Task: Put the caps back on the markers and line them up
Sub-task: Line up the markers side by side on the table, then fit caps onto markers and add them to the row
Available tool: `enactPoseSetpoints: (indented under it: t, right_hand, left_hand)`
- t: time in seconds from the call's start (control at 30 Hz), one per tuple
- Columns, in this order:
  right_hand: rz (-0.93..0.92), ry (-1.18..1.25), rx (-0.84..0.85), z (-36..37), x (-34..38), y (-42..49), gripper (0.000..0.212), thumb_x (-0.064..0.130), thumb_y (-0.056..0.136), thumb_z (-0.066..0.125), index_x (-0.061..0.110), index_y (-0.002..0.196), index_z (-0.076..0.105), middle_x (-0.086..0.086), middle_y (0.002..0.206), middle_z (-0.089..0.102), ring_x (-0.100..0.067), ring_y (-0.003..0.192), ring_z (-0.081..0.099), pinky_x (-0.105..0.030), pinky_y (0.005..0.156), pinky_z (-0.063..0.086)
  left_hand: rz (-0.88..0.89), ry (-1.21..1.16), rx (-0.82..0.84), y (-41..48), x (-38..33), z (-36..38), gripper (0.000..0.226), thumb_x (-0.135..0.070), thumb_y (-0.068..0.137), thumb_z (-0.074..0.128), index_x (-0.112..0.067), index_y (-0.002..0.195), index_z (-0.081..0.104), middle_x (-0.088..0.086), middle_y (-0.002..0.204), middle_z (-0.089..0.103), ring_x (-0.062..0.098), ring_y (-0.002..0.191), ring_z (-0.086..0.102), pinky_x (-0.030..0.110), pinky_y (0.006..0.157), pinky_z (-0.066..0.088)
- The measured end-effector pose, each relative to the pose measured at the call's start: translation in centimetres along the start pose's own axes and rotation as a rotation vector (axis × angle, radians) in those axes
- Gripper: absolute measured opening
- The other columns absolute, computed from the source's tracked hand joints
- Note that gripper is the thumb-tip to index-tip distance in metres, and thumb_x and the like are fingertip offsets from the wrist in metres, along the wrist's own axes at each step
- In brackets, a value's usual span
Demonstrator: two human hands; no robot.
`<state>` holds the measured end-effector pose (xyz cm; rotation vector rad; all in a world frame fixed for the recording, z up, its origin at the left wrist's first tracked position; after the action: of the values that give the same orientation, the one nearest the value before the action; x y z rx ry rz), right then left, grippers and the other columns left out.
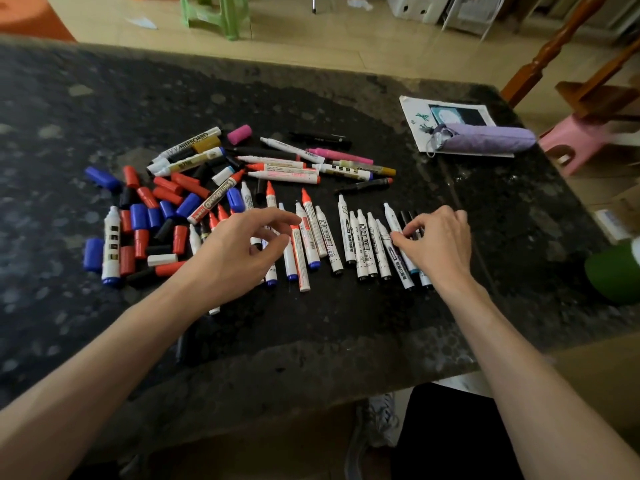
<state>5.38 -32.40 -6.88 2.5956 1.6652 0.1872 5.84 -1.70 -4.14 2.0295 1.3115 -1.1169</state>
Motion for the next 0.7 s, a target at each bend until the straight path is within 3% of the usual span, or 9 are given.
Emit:
enactPoseSetpoints:
  t: [0.13, 0.2, 0.3, 0.43, 0.5, 0.57, 0.7]
  right_hand:
    - [0.014, 0.143, 0.01, -0.6, 0.8, -0.2, 0.027, 0.047, 0.088, 0.078, 0.022, 0.098, 0.08, -0.005, 0.108, 0.065, -0.025, 0.111, 0.055, -0.035, 0.088, 0.045]
    - [-0.006, 0.319, 0.038, -1.4, 2.0, -0.7, 0.023, 0.047, 0.087, 0.077, 0.025, 0.092, 0.079, 0.001, 0.097, 0.067, -0.015, 0.095, 0.061, -0.028, 0.078, 0.045]
    - [0.008, 0.672, 0.215, -2.1, 5.4, -2.1, 0.017, 0.044, 0.088, 0.078, 0.027, 0.088, 0.078, 0.01, 0.081, 0.072, -0.004, 0.076, 0.065, -0.02, 0.067, 0.046]
    - [0.017, 0.948, 0.565, -0.9, 10.3, -4.9, 0.02, 0.045, 0.089, 0.078, 0.026, 0.094, 0.08, 0.011, 0.084, 0.077, -0.004, 0.084, 0.07, -0.025, 0.076, 0.05]
    - [-0.029, 0.986, 0.68, -0.3, 12.3, -5.9, 0.022, 0.045, 0.091, 0.076, 0.025, 0.099, 0.081, 0.012, 0.086, 0.079, -0.003, 0.083, 0.072, -0.025, 0.077, 0.051]
    - [-0.082, 1.005, 0.737, -0.1, 13.7, -6.4, 0.024, 0.042, 0.092, 0.075, 0.024, 0.106, 0.08, 0.011, 0.089, 0.08, -0.001, 0.085, 0.074, -0.023, 0.078, 0.053]
    - [-0.194, 1.03, 0.739, -0.3, 15.4, -6.6, 0.023, 0.035, 0.094, 0.075, 0.021, 0.112, 0.08, 0.009, 0.092, 0.08, -0.003, 0.087, 0.075, -0.022, 0.079, 0.055]
  left_hand:
    - [-0.01, 0.015, 0.002, 0.0, 0.2, -0.1, 0.029, -0.023, 0.102, 0.055, -0.031, 0.128, 0.065, -0.017, 0.113, 0.067, -0.001, 0.104, 0.064, 0.031, 0.086, 0.057]
    - [-0.028, 0.014, 0.003, 0.1, 0.5, 0.0, 0.028, -0.025, 0.103, 0.055, -0.032, 0.128, 0.065, -0.019, 0.11, 0.066, -0.002, 0.101, 0.065, 0.027, 0.085, 0.057]
    - [-0.057, -0.016, 0.014, 0.2, 0.6, 0.3, 0.028, -0.031, 0.103, 0.056, -0.032, 0.13, 0.064, -0.015, 0.112, 0.069, -0.001, 0.097, 0.069, 0.023, 0.083, 0.057]
    - [-0.128, -0.099, 0.044, 0.3, 0.5, 0.6, 0.032, -0.038, 0.105, 0.051, -0.028, 0.133, 0.063, -0.01, 0.11, 0.075, -0.004, 0.091, 0.071, 0.026, 0.08, 0.061]
    - [-0.156, -0.134, 0.018, 0.3, 0.8, 0.4, 0.025, -0.042, 0.105, 0.048, -0.033, 0.116, 0.069, -0.006, 0.1, 0.077, 0.004, 0.088, 0.073, 0.038, 0.082, 0.062]
    - [-0.198, -0.16, -0.023, 0.2, 1.3, -0.2, 0.027, -0.044, 0.105, 0.049, -0.034, 0.1, 0.073, -0.002, 0.09, 0.078, 0.014, 0.083, 0.074, 0.045, 0.08, 0.062]
    - [-0.263, -0.202, -0.076, 0.0, 2.4, -1.2, 0.022, -0.044, 0.101, 0.058, -0.033, 0.095, 0.076, -0.004, 0.084, 0.078, 0.012, 0.081, 0.074, 0.035, 0.075, 0.064]
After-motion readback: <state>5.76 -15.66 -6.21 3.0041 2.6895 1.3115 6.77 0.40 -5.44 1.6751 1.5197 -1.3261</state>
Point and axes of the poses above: each hand's wrist, its own y-axis towards the middle knuckle, its own z-axis out of the palm, x = y × z, the point moved 5 cm from there along y, towards the middle knuckle
